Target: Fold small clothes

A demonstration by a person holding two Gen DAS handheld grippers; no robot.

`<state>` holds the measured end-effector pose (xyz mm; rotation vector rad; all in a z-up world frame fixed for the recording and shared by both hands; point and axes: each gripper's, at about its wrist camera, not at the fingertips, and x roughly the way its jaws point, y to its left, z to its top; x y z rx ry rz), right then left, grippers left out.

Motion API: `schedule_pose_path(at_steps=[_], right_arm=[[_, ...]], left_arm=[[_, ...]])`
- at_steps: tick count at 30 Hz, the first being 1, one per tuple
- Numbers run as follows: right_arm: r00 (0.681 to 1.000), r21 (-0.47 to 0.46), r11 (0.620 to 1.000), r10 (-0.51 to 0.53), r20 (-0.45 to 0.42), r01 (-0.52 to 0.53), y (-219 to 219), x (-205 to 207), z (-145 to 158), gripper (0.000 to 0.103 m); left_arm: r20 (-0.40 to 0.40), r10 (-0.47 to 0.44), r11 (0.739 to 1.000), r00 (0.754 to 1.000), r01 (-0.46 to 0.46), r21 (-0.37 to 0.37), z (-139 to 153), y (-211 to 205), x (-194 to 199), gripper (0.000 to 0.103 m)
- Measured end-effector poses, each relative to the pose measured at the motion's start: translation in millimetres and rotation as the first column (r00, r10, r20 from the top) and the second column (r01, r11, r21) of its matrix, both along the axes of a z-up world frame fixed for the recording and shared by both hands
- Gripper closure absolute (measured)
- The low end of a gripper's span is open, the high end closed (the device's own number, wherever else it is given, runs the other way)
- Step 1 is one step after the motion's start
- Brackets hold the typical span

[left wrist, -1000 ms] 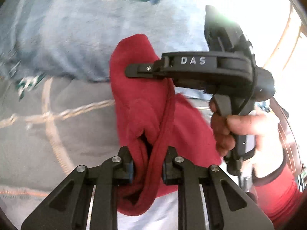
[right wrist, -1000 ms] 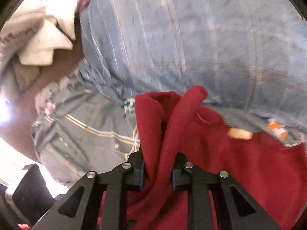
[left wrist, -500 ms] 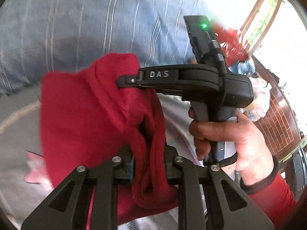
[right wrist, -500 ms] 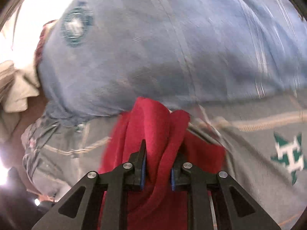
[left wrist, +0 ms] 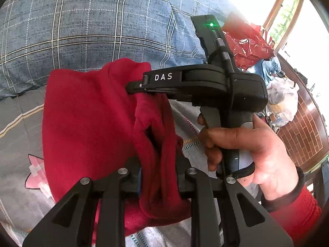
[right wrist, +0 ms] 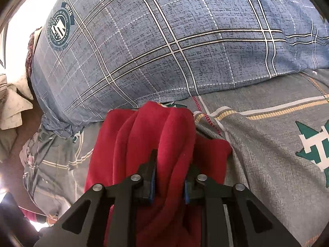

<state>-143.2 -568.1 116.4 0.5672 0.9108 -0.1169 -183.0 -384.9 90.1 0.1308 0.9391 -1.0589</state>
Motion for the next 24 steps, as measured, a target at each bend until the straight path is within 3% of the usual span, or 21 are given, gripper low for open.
schedule_pose_path(at_steps=[1, 3, 6, 9, 12, 16, 19, 22, 24], right_arm=[[1.000, -0.052, 0.999, -0.017, -0.015, 0.017, 2, -3, 5, 0.046], [0.999, -0.103, 0.994, -0.025, -0.028, 0.022, 4, -8, 12, 0.036], [1.000, -0.094, 0.995, -0.016, -0.003, 0.016, 9, -24, 29, 0.036], [0.998, -0.115, 0.993, 0.044, 0.041, -0.039, 28, -40, 53, 0.036], [0.989, -0.146, 0.983, 0.125, 0.083, -0.112, 55, -48, 67, 0.036], [0.977, -0.177, 0.969, 0.191, 0.094, -0.172, 82, -53, 70, 0.040], [0.975, -0.194, 0.959, 0.218, 0.035, -0.207, 88, -59, 54, 0.041], [0.976, -0.249, 0.948, 0.169, -0.134, -0.199, 83, -72, 7, 0.041], [0.978, -0.202, 0.963, 0.150, -0.143, -0.177, 74, -78, -11, 0.035]], left_arm=[[-0.002, -0.004, 1.000, 1.000, 0.004, -0.004, 1, 0, -3, 0.068], [-0.028, -0.020, 1.000, 0.999, 0.019, -0.023, 5, 8, -6, 0.053], [-0.037, -0.047, 0.998, 0.998, 0.046, -0.043, 13, 30, -11, 0.045], [0.024, -0.004, 0.999, 1.000, 0.005, -0.048, 19, 58, -10, 0.036], [0.057, 0.080, 0.996, 0.995, -0.078, -0.036, 17, 82, 0, 0.035], [0.045, 0.119, 0.993, 0.992, -0.119, 0.000, 4, 92, 7, 0.035], [0.009, 0.113, 0.993, 0.994, -0.113, 0.015, -11, 91, 7, 0.035], [-0.014, 0.110, 0.992, 0.994, -0.109, 0.069, -29, 86, 10, 0.035], [-0.045, 0.120, 0.989, 0.992, -0.116, 0.088, -35, 82, 20, 0.035]])
